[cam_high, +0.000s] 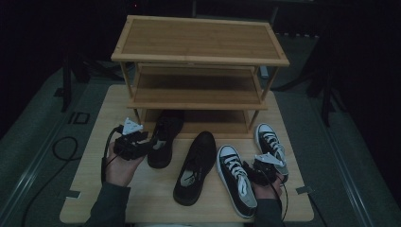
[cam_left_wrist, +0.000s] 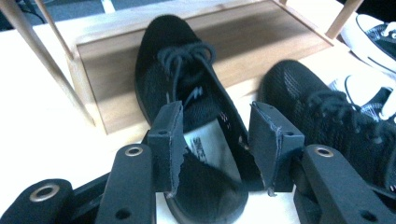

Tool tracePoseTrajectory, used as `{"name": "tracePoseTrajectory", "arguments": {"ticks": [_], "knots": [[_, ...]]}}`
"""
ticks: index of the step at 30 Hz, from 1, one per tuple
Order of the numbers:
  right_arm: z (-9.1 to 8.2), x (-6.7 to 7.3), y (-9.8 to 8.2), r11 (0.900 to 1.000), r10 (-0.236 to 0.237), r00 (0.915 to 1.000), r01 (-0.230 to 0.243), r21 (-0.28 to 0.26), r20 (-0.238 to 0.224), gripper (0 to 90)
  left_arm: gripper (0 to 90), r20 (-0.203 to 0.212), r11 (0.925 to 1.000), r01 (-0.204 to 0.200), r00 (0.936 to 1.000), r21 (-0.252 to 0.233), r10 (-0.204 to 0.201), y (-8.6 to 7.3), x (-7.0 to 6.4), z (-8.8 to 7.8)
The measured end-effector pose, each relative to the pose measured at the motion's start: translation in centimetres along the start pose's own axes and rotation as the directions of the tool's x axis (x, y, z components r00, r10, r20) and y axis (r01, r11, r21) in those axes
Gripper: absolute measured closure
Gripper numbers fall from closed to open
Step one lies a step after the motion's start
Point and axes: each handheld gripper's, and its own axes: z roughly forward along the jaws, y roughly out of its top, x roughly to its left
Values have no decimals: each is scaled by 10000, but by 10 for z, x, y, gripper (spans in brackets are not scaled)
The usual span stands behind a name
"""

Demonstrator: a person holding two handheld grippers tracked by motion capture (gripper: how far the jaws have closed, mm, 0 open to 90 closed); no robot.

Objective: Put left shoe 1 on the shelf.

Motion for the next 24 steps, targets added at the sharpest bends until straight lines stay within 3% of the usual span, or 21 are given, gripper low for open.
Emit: {"name": "tracePoseTrajectory", "arguments": {"ticks": [12, 18, 24], "knots": [[0, 0, 0, 10000, -23, 10000, 23, 15, 1, 489, 622, 316, 9994, -188, 9993, 283, 179, -24, -8, -14], [0, 0, 0, 10000, -10, 10000, 10, 8, -1, 489, 745, 441, 9954, -695, 9968, 665, 666, -34, -17, -10], [0, 0, 0, 10000, -17, 10000, 17, 10, 0, 489, 869, 507, 9927, -815, 9957, 891, 772, -42, -22, -6]]}}
